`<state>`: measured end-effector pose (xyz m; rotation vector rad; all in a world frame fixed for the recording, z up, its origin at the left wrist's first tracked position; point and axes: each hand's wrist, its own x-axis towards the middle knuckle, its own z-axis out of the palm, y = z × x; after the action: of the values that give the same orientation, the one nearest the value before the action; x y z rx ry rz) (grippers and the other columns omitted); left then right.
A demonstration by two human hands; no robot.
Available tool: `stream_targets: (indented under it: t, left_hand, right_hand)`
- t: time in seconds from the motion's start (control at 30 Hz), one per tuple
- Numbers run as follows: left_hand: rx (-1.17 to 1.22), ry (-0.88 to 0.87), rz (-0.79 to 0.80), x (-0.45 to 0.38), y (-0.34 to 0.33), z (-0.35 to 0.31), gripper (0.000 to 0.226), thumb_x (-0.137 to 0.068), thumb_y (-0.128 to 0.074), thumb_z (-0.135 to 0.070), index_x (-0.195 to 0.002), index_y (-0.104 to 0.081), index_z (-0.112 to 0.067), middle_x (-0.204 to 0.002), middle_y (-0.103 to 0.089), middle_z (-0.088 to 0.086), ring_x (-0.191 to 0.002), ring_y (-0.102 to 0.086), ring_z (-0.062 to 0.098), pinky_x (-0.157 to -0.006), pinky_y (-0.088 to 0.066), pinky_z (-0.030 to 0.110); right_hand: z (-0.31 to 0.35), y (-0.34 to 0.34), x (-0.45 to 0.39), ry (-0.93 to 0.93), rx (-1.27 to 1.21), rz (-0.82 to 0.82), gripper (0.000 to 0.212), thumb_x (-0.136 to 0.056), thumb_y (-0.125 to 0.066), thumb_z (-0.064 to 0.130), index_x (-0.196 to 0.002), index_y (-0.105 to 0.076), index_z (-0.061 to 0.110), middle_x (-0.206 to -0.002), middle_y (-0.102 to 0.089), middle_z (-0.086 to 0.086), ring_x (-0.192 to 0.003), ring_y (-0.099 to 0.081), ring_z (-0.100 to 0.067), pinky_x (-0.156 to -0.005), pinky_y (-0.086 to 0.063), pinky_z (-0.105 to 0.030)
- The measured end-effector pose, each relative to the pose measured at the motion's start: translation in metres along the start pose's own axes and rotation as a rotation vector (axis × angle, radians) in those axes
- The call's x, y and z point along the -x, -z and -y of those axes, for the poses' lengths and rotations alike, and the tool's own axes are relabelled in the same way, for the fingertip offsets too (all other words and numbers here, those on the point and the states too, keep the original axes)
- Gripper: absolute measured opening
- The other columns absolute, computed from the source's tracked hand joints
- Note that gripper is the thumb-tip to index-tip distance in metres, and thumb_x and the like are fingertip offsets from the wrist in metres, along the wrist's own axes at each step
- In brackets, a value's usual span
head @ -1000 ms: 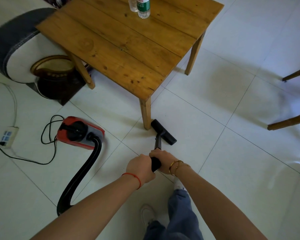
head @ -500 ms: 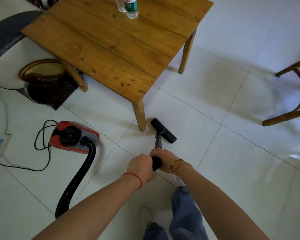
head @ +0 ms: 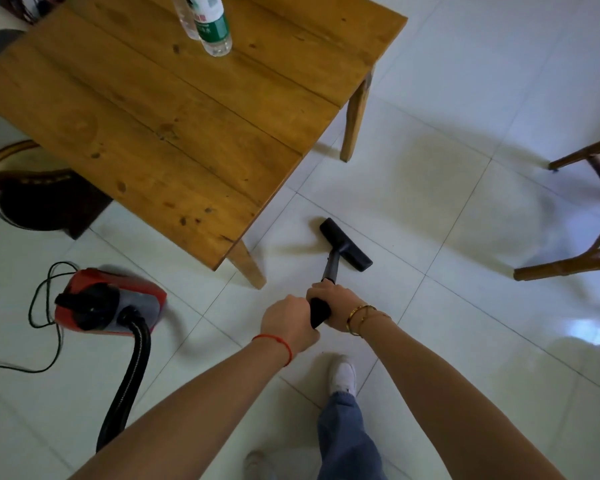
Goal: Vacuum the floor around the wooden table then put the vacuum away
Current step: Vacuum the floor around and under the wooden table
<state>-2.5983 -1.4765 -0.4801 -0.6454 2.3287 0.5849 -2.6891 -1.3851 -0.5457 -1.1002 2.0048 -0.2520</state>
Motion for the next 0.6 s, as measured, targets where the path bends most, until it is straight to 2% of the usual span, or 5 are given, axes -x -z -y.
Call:
stream_targets:
  t: [0.13, 0.23, 0.33, 0.6]
  left_hand:
    - [0.033, -0.007, -0.029, -0.048, 0.026, -0.043, 0.011, -0.081, -0.062, -0.020, -0.075, -0.053, -0.015, -0.069, -0.058, 0.003, -0.070, -0.065, 0.021, -0.059, -0.049, 0.025]
    - [0.051, -0.015, -0.041, -0.081, 0.043, -0.070, 0.012, -0.081, -0.062, -0.019, -0.074, -0.053, -0.014, -0.064, -0.053, 0.000, -0.061, -0.056, 0.018, -0.061, -0.051, 0.026]
    - [0.058, -0.023, -0.041, -0.109, 0.057, -0.090, 0.013, -0.083, -0.063, -0.020, -0.078, -0.053, -0.013, -0.062, -0.050, -0.001, -0.061, -0.053, 0.016, -0.064, -0.051, 0.025]
    - [0.046, -0.014, -0.017, -0.136, 0.077, -0.105, 0.024, -0.082, -0.066, -0.018, -0.103, -0.058, -0.009, -0.086, -0.065, 0.005, -0.078, -0.065, 0.019, -0.074, -0.054, 0.026]
  right_hand:
    - [-0.047, 0.050, -0.019, -0.021, 0.020, -0.012, 0.023, -0.084, -0.060, 0.005, -0.104, -0.058, 0.016, -0.109, -0.059, -0.004, -0.098, -0.057, -0.024, -0.090, -0.049, -0.036]
    - [-0.079, 0.083, -0.032, -0.036, 0.025, -0.028, 0.021, -0.084, -0.062, 0.008, -0.103, -0.059, 0.017, -0.107, -0.061, -0.003, -0.097, -0.058, -0.023, -0.090, -0.049, -0.035]
    - [-0.104, 0.109, -0.044, -0.050, 0.034, -0.035, 0.018, -0.084, -0.063, 0.012, -0.100, -0.058, 0.018, -0.103, -0.062, -0.002, -0.094, -0.057, -0.021, -0.090, -0.050, -0.035]
    - [-0.125, 0.138, -0.062, -0.075, 0.047, -0.028, 0.018, -0.086, -0.062, 0.013, -0.102, -0.057, 0.019, -0.105, -0.061, -0.002, -0.100, -0.057, -0.020, -0.095, -0.048, -0.037]
